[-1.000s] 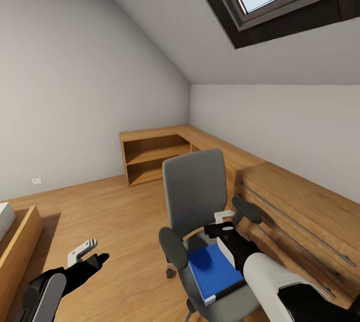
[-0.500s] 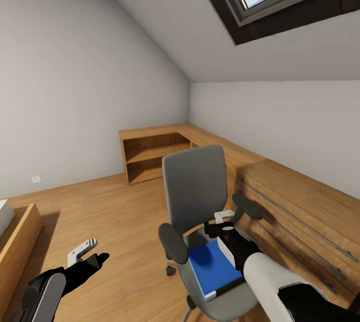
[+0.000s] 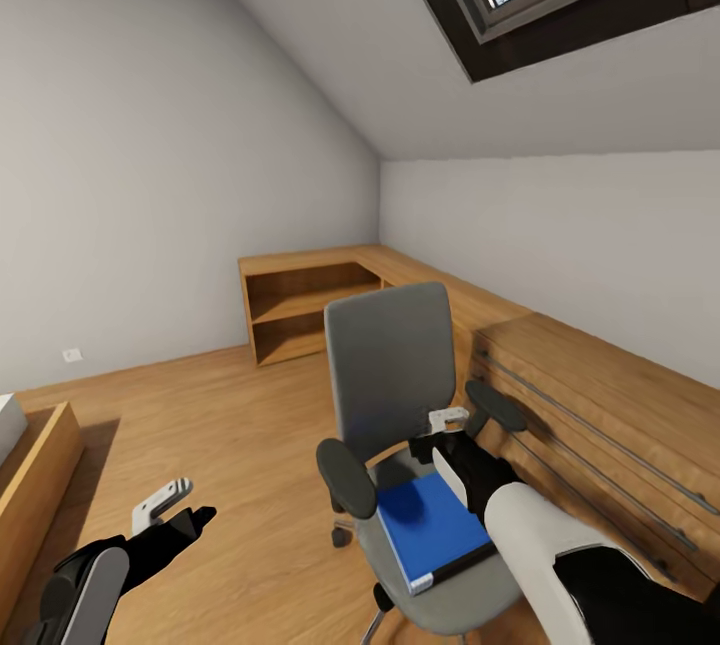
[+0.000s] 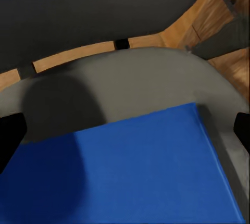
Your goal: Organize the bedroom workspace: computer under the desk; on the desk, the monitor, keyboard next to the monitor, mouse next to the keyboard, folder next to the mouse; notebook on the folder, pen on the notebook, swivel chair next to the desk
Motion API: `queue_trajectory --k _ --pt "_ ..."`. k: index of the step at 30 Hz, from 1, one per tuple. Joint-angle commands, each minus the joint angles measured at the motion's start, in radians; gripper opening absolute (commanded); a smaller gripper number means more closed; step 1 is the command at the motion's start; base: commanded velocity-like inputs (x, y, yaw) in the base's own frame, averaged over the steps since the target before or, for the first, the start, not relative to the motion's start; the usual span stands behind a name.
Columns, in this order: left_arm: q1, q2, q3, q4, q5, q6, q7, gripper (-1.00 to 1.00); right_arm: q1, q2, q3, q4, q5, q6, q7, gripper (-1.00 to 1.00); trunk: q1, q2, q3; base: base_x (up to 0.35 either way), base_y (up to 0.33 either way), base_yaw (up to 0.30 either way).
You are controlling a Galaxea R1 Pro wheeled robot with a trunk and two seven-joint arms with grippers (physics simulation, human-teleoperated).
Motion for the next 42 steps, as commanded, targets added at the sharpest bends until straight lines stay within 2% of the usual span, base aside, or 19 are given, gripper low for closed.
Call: queue_trajectory --k 1,7,11,22,42 --pt "-0.001 0.0 0.001 -0.001 0.011 0.003 0.009 1.0 -0.005 0.0 0.003 -0.001 0.0 0.009 -0.004 1.0 0.004 -0.008 -0.004 0.0 0.0 0.0" --pt "-0.001 0.001 0.001 -0.001 0.011 0.003 0.009 1.0 -0.018 -0.001 -0.027 0.008 -0.002 0.005 -0.002 1.0 0.027 -0.05 -0.023 0.0 0.0 0.0" --pt "-0.001 0.001 0.001 -0.001 0.01 0.004 0.009 1.0 -0.019 -0.001 -0.041 0.01 -0.003 0.003 0.0 1.0 0.027 -0.05 -0.023 0.0 0.0 0.0" --pt "-0.001 0.001 0.0 0.005 0.004 0.007 0.007 1.0 -0.02 -0.001 -0.042 0.012 -0.003 0.003 0.004 1.0 0.027 -0.05 -0.023 0.007 0.0 0.0" --pt "-0.001 0.001 -0.004 0.009 0.0 0.005 0.008 1.0 -0.02 -0.003 -0.041 0.021 0.002 0.003 0.005 1.0 0.027 -0.05 -0.023 0.16 0.0 0.0"
